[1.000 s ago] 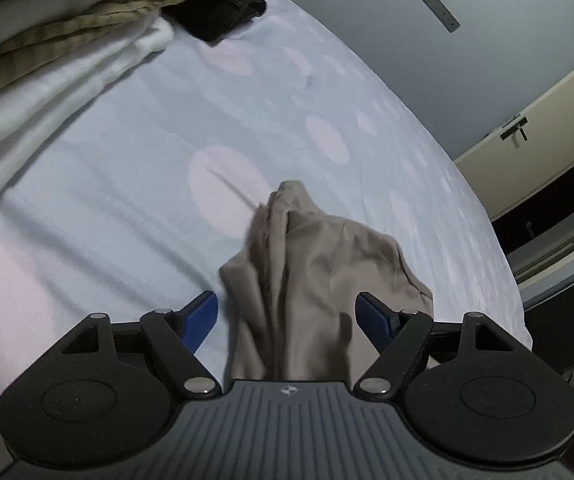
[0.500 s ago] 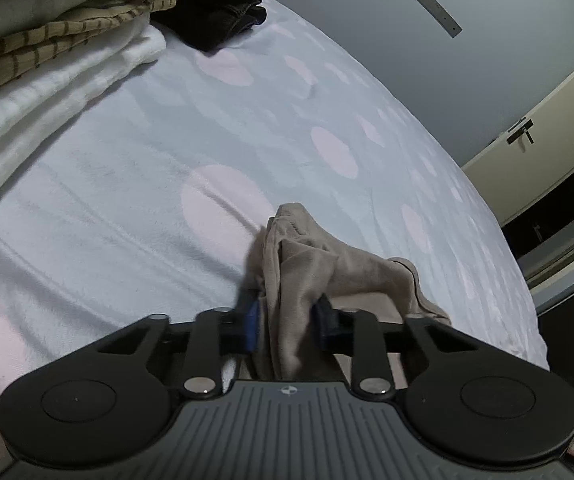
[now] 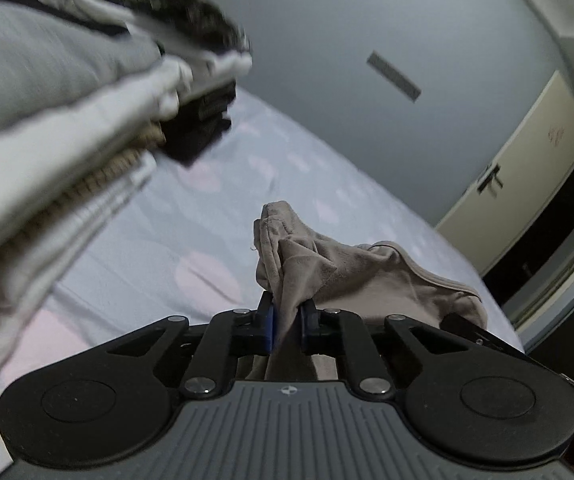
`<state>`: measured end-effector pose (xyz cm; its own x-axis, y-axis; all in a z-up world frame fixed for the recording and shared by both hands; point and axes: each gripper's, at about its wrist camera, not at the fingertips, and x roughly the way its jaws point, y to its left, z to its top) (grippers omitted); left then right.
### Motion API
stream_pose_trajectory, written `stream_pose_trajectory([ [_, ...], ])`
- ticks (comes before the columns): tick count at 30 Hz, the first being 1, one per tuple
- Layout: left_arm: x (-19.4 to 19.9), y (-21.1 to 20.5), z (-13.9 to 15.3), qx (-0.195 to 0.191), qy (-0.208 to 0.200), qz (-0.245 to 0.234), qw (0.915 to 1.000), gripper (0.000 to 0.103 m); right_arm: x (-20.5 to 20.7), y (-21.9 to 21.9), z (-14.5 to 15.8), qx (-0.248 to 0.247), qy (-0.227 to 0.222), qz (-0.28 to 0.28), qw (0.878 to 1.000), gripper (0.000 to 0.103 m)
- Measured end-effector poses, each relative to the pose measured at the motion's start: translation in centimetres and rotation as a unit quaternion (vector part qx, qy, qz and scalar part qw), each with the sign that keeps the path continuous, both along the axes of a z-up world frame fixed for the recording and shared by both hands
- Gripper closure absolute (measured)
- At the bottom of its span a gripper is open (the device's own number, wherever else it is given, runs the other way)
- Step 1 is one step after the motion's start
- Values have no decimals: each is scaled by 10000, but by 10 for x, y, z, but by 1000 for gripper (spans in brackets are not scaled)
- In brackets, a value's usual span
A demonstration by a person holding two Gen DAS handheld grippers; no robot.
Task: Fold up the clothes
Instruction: 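Grasp the shirt end with the left gripper while the right gripper grasps beside it, then lift the folded shirt with both grippers and carry it onto the clothes stack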
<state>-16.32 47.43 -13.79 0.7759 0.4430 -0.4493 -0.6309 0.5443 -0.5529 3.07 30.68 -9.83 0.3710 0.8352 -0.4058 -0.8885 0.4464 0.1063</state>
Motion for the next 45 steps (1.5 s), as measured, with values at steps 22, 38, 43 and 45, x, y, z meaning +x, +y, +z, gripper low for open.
stream_pose_trajectory([
  [22, -144, -14, 161, 1646, -144, 1031, 9809, 90, -131, -3, 125, 1272, -482, 1207, 9833, 96],
  [38, -195, 82, 237, 2325, 723, 1025, 9645, 90, -181, 105, 166, 1591, 380, 1851, 9690, 96],
  [43, -184, 116, 211, 2160, 977, 865, 9676, 90, -173, 139, 148, 1284, 356, 1831, 9740, 96],
  [45, -180, 128, 203, 2129, 1056, 800, 9681, 90, -169, 155, 141, 1157, 322, 1826, 9758, 96],
])
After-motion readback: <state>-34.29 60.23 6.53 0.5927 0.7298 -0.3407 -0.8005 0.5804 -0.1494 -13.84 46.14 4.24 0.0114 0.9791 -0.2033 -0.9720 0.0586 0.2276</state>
